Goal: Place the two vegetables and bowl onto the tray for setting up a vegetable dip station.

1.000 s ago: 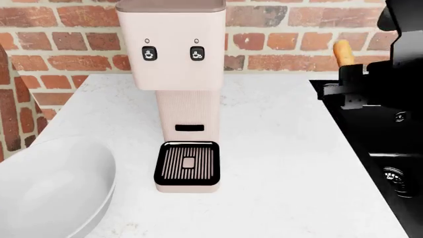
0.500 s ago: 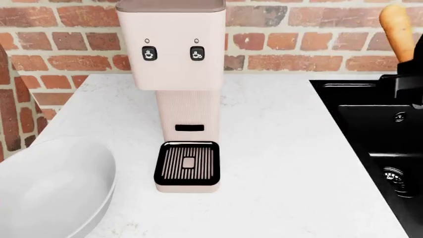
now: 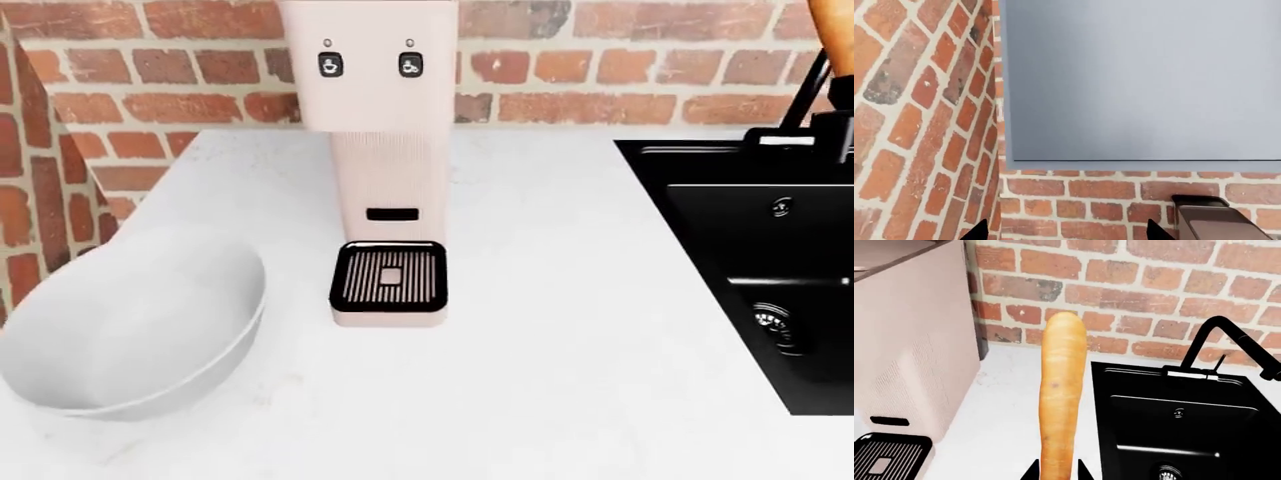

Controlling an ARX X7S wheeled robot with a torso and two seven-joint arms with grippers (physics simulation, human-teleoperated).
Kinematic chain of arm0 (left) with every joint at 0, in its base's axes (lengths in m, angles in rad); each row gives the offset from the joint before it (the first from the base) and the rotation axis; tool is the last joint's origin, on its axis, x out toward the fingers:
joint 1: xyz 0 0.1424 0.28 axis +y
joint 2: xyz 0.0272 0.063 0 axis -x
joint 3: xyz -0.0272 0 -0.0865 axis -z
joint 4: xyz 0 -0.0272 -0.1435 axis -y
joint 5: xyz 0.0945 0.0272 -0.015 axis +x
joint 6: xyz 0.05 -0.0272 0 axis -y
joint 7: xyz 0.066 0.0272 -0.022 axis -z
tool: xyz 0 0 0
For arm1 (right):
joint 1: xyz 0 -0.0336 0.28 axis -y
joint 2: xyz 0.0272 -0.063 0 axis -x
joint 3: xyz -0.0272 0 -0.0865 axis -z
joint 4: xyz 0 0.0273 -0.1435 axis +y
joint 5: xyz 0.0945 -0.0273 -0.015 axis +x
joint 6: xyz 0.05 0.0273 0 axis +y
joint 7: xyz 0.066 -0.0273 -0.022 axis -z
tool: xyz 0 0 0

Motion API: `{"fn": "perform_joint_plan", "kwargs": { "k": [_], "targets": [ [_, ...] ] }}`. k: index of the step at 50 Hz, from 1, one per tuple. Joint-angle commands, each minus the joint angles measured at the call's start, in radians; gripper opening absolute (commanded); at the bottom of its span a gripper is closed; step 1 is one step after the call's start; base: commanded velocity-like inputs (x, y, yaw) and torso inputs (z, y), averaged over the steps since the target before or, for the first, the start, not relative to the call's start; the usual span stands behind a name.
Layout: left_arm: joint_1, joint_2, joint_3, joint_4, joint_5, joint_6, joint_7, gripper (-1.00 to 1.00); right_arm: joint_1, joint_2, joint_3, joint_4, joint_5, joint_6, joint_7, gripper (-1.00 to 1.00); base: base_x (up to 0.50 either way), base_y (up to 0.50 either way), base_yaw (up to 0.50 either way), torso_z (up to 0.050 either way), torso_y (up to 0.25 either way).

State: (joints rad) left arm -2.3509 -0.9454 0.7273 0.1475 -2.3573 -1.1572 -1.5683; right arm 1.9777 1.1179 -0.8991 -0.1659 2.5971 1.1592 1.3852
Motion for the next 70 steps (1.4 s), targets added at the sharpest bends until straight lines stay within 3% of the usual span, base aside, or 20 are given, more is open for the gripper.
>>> {"fn": "perform_joint_plan", "kwargs": {
  "k": [1,11,24,32,44,61,70],
  "targets": [
    [-0.005,-0.002,0.023,0.012,-0.012,0.019,-0.002,1.00,0.004,0.000,0.023,-0.011,-0.033,-0.014,-0.037,-1.00,-0.50,0.16,0.00,0.000,0.000],
    [-0.005,-0.003,0.046,0.026,-0.011,0.043,-0.002,1.00,-0.013,-0.004,0.039,-0.019,-0.066,-0.031,-0.065,-1.00,-0.03,0.01,0.00,0.000,0.000],
    [-0.004,-0.033,0.104,0.075,-0.049,0.092,-0.001,1.00,-0.014,0.000,0.039,-0.017,-0.058,-0.052,-0.065,-1.00,-0.22,-0.50,0.00,0.000,0.000],
    [-0.005,-0.075,0.134,0.030,-0.080,0.013,-0.002,1.00,-0.008,-0.001,0.053,-0.016,-0.082,-0.048,-0.087,-1.00,-0.06,-0.12,0.00,0.000,0.000],
    [-0.005,-0.055,0.112,-0.148,-0.049,-0.157,-0.002,1.00,-0.010,-0.006,0.046,-0.006,-0.090,-0.048,-0.096,-1.00,0.00,0.00,0.00,0.000,0.000],
    [-0.005,-0.105,0.149,-0.229,-0.104,-0.193,-0.002,1.00,0.000,-0.013,0.039,0.002,-0.089,-0.055,-0.096,-1.00,0.00,0.00,0.00,0.000,0.000],
    [-0.005,-0.178,0.265,-0.252,-0.239,-0.203,-0.002,1.00,-0.023,-0.008,0.039,0.002,-0.111,-0.058,-0.120,-1.00,0.00,0.00,0.00,0.000,0.000]
  ]
}}
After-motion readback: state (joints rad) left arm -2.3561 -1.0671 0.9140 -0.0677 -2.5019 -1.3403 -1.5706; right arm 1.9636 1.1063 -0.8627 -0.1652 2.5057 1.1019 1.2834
